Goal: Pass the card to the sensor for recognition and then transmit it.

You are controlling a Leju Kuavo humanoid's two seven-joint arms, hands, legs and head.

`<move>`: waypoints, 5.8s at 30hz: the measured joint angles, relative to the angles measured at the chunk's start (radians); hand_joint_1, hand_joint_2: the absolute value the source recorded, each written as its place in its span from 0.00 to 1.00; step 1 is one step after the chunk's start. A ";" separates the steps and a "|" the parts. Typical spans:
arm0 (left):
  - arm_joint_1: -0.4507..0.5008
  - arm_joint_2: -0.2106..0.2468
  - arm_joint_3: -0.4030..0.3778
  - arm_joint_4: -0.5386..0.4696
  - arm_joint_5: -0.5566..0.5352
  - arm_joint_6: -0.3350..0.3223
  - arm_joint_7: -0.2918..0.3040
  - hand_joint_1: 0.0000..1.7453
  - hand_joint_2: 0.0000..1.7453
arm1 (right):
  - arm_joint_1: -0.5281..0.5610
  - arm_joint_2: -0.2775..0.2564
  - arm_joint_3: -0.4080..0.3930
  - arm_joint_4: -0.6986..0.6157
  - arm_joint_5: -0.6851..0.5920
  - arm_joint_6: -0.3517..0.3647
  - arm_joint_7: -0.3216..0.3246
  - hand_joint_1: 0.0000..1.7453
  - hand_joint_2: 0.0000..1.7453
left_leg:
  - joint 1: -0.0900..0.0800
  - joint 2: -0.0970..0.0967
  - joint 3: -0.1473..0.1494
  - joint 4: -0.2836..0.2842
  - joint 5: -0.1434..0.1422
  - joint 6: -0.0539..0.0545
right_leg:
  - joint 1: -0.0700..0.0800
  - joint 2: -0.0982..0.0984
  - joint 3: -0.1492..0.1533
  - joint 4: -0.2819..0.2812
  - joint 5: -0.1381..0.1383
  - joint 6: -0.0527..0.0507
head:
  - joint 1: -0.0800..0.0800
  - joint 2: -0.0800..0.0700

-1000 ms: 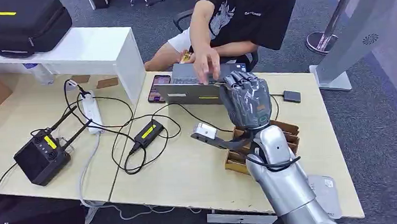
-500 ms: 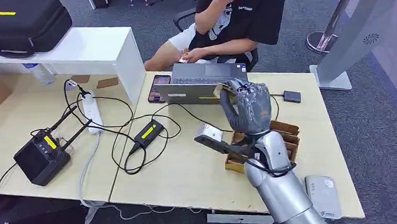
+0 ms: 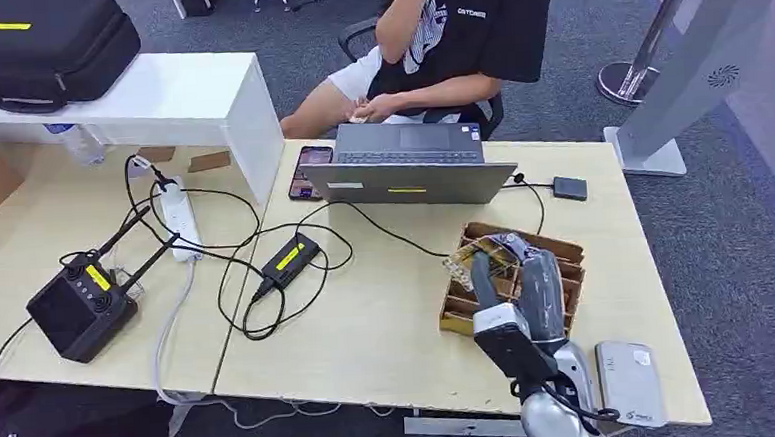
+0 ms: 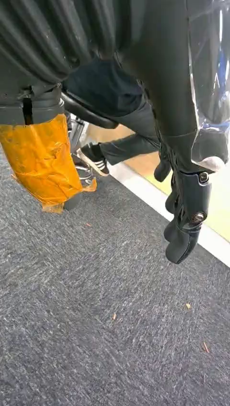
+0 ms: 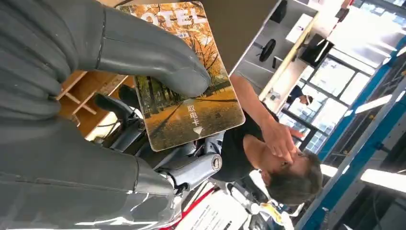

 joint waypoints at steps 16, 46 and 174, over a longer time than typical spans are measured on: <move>0.006 0.000 0.000 0.000 -0.074 0.000 0.065 0.00 1.00 | 0.083 -0.114 -0.295 0.021 -0.127 0.024 0.034 1.00 1.00 | -0.001 0.000 0.000 0.000 -0.001 0.001 | -0.001 0.000 0.000 0.000 0.000 0.000 | 0.000 0.000; 0.008 0.029 -0.002 0.083 -0.065 -0.004 0.147 0.00 1.00 | 0.238 -0.211 -0.665 0.136 -0.007 0.300 0.121 1.00 1.00 | -0.001 -0.001 0.000 0.001 -0.001 0.002 | -0.001 -0.001 0.000 0.000 -0.001 0.001 | 0.000 0.000; 0.009 -0.012 0.000 -0.015 -0.038 0.000 0.055 0.00 1.00 | 0.150 -0.235 -0.113 -0.125 0.329 0.023 0.055 0.00 1.00 | 0.000 -0.001 -0.005 0.000 0.004 0.002 | 0.000 -0.001 -0.004 -0.001 0.004 0.002 | 0.000 0.000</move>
